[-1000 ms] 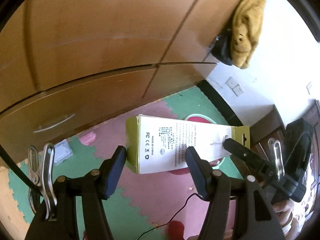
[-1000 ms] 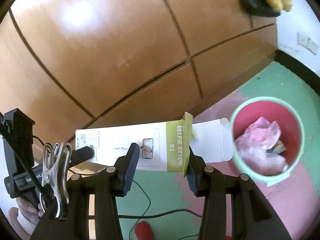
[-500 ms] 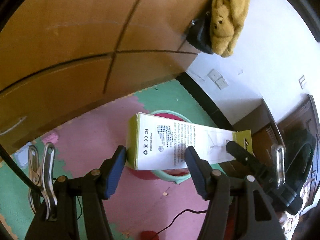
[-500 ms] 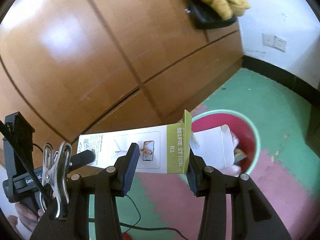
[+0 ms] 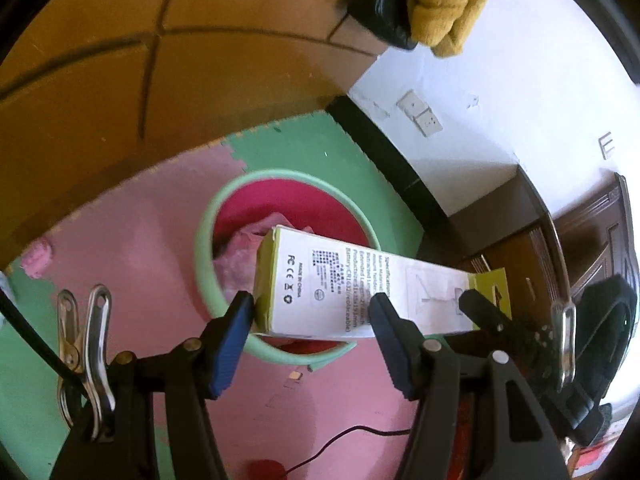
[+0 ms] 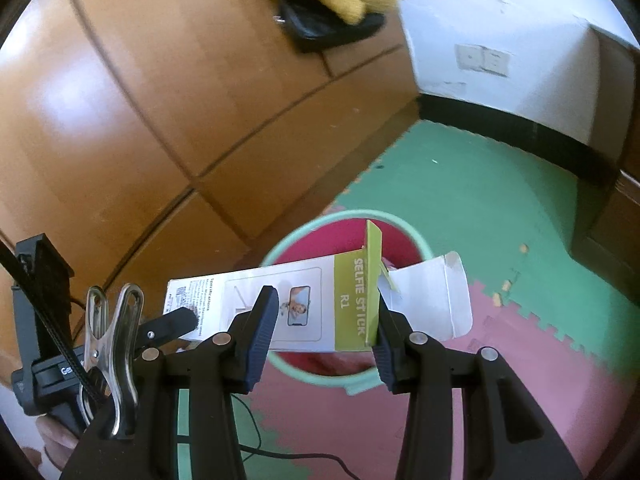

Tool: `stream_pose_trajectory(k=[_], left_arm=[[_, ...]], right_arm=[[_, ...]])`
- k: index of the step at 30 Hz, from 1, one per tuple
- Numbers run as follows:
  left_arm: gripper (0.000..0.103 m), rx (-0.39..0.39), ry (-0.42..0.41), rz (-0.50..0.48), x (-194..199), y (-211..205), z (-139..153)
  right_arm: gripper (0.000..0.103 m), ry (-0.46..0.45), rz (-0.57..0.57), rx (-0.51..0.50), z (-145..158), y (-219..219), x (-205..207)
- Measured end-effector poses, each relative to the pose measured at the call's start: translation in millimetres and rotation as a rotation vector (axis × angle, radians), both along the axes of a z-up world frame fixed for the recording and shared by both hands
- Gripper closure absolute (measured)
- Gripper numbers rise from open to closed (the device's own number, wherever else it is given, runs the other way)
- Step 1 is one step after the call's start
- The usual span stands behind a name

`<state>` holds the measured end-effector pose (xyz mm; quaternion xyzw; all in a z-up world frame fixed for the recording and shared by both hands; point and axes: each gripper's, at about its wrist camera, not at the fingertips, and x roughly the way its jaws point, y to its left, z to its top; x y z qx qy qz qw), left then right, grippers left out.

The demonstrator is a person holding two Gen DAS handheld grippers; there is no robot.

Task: Collect trash
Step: 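Lift the box with both grippers and carry it over the bucket, then open both grippers to drop the box into the red bucket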

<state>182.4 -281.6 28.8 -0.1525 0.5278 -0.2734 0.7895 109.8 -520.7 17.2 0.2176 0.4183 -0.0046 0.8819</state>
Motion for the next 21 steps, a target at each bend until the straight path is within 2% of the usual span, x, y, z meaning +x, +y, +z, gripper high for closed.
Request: stream_pose_trajectory(k=[6,11,21], left_arm=[[0.04,-0.013,0.059,-0.008,15,-24,-28],[0.042,0.0,0.098,0.029,28,-23,-44],[0.042,0.047,0.102,0.072,39,-11,-49]], right_arm=[[0.057,0.053,-0.062,-0.002,-20,-27,4],[0.057,0.083,-0.094,0.067,-35,-41,18],[0.057,0.125,-0.165,0.111,-50,-51,26]])
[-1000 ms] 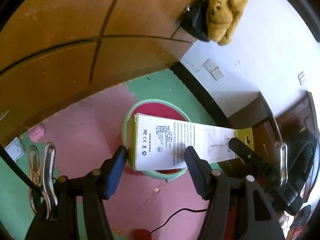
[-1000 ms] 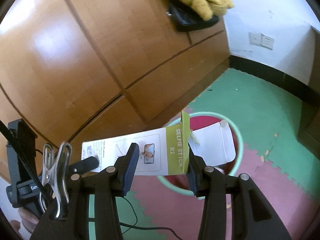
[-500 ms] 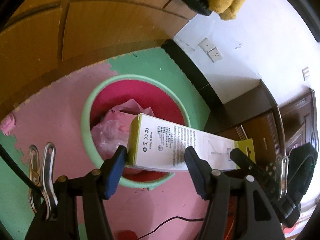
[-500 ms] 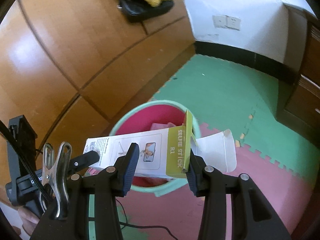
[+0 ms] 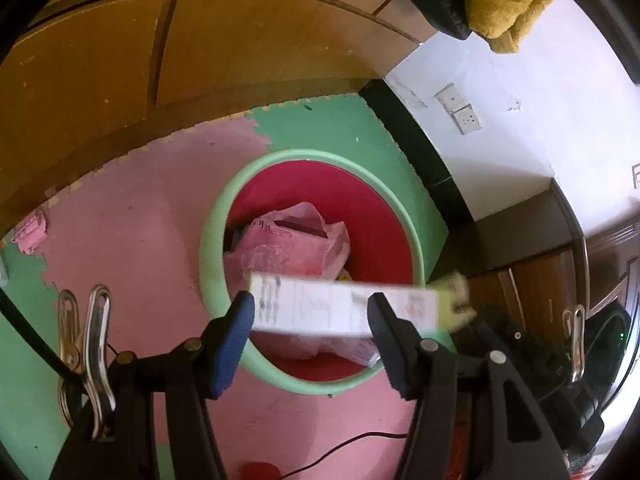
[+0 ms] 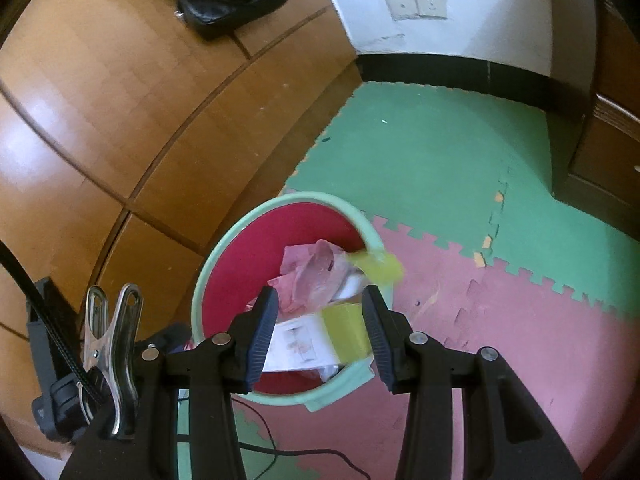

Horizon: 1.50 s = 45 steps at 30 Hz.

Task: Collect trash
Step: 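Open both grippers to drop the box into the red bucket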

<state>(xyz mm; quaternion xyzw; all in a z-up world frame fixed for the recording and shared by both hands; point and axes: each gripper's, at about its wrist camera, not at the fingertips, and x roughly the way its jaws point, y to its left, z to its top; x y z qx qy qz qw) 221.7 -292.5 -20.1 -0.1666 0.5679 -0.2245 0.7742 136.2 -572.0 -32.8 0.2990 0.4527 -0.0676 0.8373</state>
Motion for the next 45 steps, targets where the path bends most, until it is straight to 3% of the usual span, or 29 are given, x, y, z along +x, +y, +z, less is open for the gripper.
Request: stream_pose_trajectory(k=[5,10,15,19,27,31,38,45], left_arm=[[0.042,0.022,-0.009,-0.013,-3,1,3],[0.042,0.077,-0.021,-0.021,-9,0,4],[0.042,0.1,-0.022,-0.02,-10,7,7],[0.042,0.13,-0.036,-0.011,-10,19,10],[0.042,0.148,-0.049,0.028,-8,56,13],[0.042,0.143,-0.043,0.058,-4,72,14],[0.042,0.146,-0.031,0.097,-4,91,17],[0.042,0.162,-0.048,0.131,-13,108,28]], right_arm=[[0.057,-0.002,0.009,0.005,2,4,0],[0.057,0.032,0.096,-0.009,-4,24,6],[0.057,0.118,0.153,0.056,-30,47,17],[0.057,0.168,0.165,0.039,-50,63,37],[0.057,0.192,0.063,0.009,-90,70,75],[0.057,0.229,0.002,0.065,-111,67,84],[0.057,0.237,0.022,0.041,-103,75,87],[0.057,0.179,0.052,-0.036,-63,83,79]])
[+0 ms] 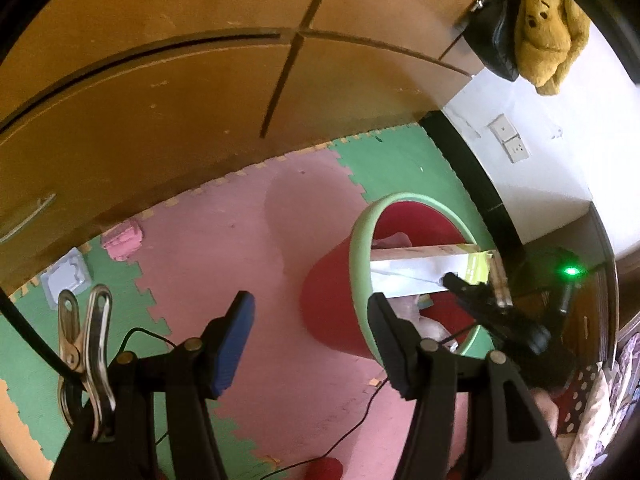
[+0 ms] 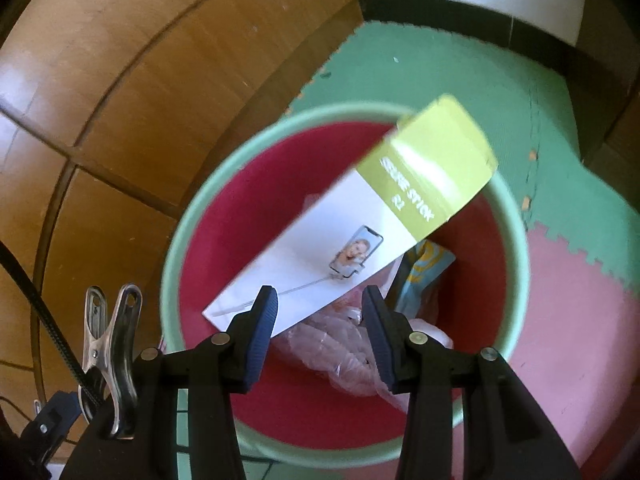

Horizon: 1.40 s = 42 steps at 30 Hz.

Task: Collect trash
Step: 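Open both grippers to drop the box into the red bucket, then move both grippers away from the bucket toward the clear plastic tray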

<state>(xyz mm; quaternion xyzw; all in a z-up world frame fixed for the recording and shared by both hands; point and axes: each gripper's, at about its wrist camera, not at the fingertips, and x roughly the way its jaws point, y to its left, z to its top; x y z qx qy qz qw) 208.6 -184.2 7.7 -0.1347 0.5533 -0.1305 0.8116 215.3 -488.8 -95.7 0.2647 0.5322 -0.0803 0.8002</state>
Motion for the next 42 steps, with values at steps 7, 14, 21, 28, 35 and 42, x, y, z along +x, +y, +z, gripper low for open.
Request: stream_pose_trajectory(k=[7,14,21,28,35,42], left_arm=[[0.042,0.014,-0.013,0.054,-17,28,13],[0.042,0.039,-0.03,0.139,-44,77,27],[0.042,0.089,-0.023,0.235,-67,143,37],[0.042,0.185,0.004,0.306,-83,220,44],[0.042,0.194,0.036,0.379,-100,300,34],[0.042,0.187,0.06,0.49,-117,359,-20]], right_arm=[[0.057,-0.101,0.066,-0.02,47,29,-14],[0.057,-0.183,0.18,0.022,81,75,-37],[0.057,-0.206,0.294,0.058,92,131,-46],[0.057,-0.192,0.389,0.076,88,188,-46],[0.057,-0.173,0.49,0.064,74,250,-40],[0.057,-0.157,0.595,0.026,37,311,-44]])
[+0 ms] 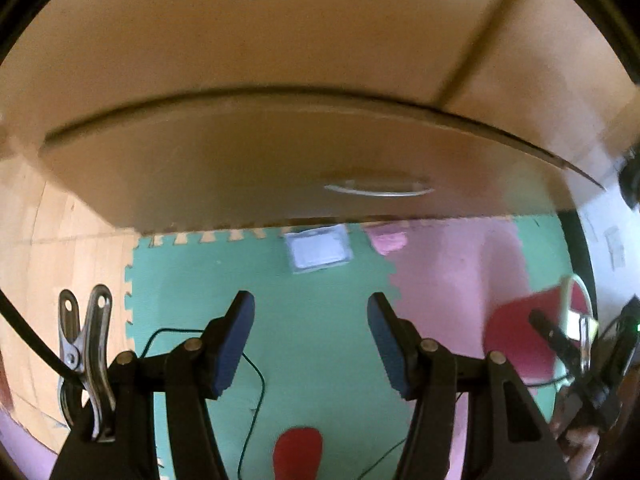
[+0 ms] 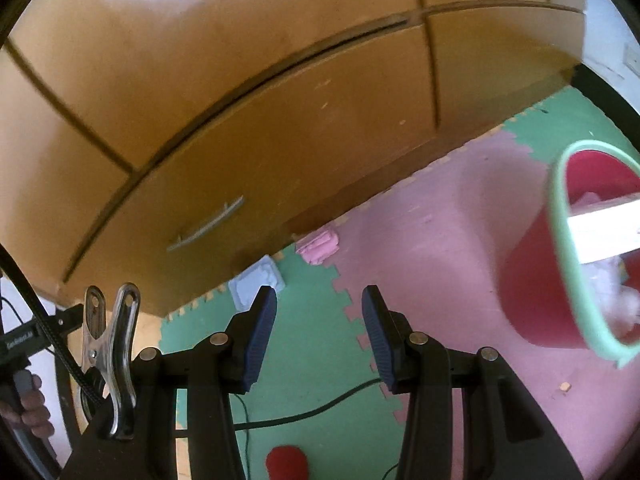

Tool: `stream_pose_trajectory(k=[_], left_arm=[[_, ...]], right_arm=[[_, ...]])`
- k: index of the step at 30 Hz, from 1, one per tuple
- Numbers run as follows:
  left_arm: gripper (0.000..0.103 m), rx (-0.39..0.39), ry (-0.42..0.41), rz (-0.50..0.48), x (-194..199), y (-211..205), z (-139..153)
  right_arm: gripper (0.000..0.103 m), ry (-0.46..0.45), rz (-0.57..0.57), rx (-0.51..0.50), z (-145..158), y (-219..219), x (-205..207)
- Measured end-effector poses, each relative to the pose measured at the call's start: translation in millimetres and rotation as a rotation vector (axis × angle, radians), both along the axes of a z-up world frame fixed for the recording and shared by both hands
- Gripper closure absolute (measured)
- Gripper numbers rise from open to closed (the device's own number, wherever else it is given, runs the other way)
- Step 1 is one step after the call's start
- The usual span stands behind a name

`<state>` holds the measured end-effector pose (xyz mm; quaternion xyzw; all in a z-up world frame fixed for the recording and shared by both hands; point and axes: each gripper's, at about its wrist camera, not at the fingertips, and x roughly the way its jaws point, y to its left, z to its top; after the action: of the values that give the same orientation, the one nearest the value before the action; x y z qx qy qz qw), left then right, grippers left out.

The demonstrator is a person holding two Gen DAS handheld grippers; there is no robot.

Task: Collect trash
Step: 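Move both grippers away from the bucket toward the clear plastic tray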

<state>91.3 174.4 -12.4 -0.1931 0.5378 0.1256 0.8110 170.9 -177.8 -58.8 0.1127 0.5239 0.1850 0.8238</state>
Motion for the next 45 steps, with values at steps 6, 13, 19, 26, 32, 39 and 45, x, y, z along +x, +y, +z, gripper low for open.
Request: stream_pose_trajectory(k=[6,13,19,26,32,39,45], left_arm=[[0.042,-0.061,0.009,0.072,2,31,-62],[0.042,-0.094,-0.001,0.094,14,47,-127],[0.042,-0.084,0.018,0.072,32,38,-177],[0.042,-0.095,0.028,0.083,51,40,-228],[0.042,-0.102,0.012,0.096,68,45,-260],[0.045,-0.11,0.048,0.077,87,42,-289],[0.06,-0.104,0.047,0.067,97,39,-298]], right_arm=[[0.057,0.066,0.084,-0.014,-56,37,-2],[0.057,0.122,0.106,-0.007,-123,70,12],[0.057,0.116,0.163,-0.01,-164,99,32],[0.057,0.114,0.229,-0.033,-201,133,52],[0.057,0.123,0.267,-0.037,-227,159,65],[0.075,0.13,0.306,-0.068,-253,185,80],[0.079,0.104,0.306,-0.084,-263,196,89]])
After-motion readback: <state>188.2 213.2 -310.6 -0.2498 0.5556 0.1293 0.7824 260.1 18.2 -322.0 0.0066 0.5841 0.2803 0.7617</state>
